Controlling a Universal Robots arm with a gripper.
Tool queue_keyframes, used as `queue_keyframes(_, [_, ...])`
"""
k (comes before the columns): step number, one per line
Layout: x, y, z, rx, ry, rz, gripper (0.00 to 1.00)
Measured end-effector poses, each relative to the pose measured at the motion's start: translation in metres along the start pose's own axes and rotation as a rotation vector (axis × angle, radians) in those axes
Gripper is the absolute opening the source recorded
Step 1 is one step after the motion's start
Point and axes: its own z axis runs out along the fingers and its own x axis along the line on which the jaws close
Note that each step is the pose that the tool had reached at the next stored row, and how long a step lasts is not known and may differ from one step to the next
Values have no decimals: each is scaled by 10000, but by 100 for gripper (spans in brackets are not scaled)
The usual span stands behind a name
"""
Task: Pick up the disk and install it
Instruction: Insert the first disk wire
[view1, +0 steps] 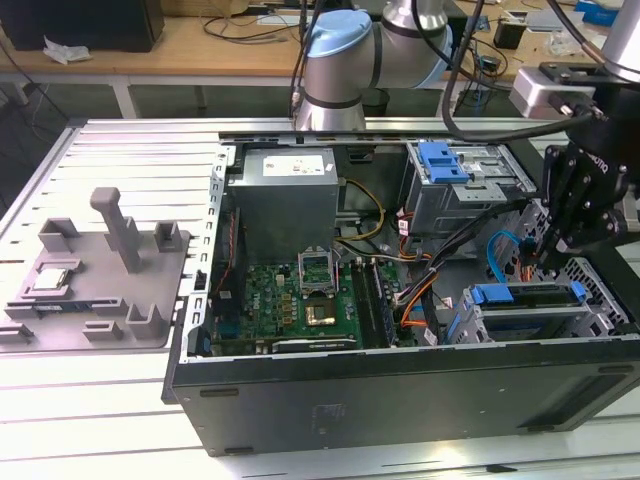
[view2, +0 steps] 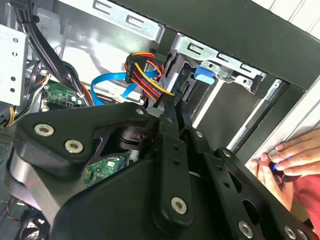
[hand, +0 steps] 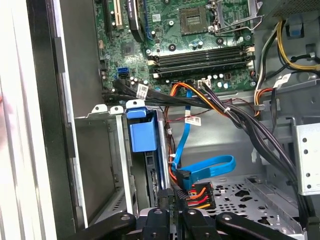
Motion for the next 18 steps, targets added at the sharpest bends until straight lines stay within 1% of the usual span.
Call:
queue_keyframes(1, [22, -3, 2, -13, -107, 0, 16])
queue_keyframes(2, [44, -5, 3, -23, -187, 0, 16])
queue_keyframes(3, [62, -7, 3, -27, -225, 1, 16])
queue_keyframes(6, [63, -8, 4, -27, -225, 1, 16])
queue_keyframes(7, [65, -8, 3, -24, -204, 1, 16])
queue_keyframes(10, [100, -12, 7, -23, -182, 0, 16])
queue_keyframes(13, [120, -14, 8, -21, -163, -5, 16])
queue_keyframes(18, [121, -14, 8, -21, -163, -11, 16])
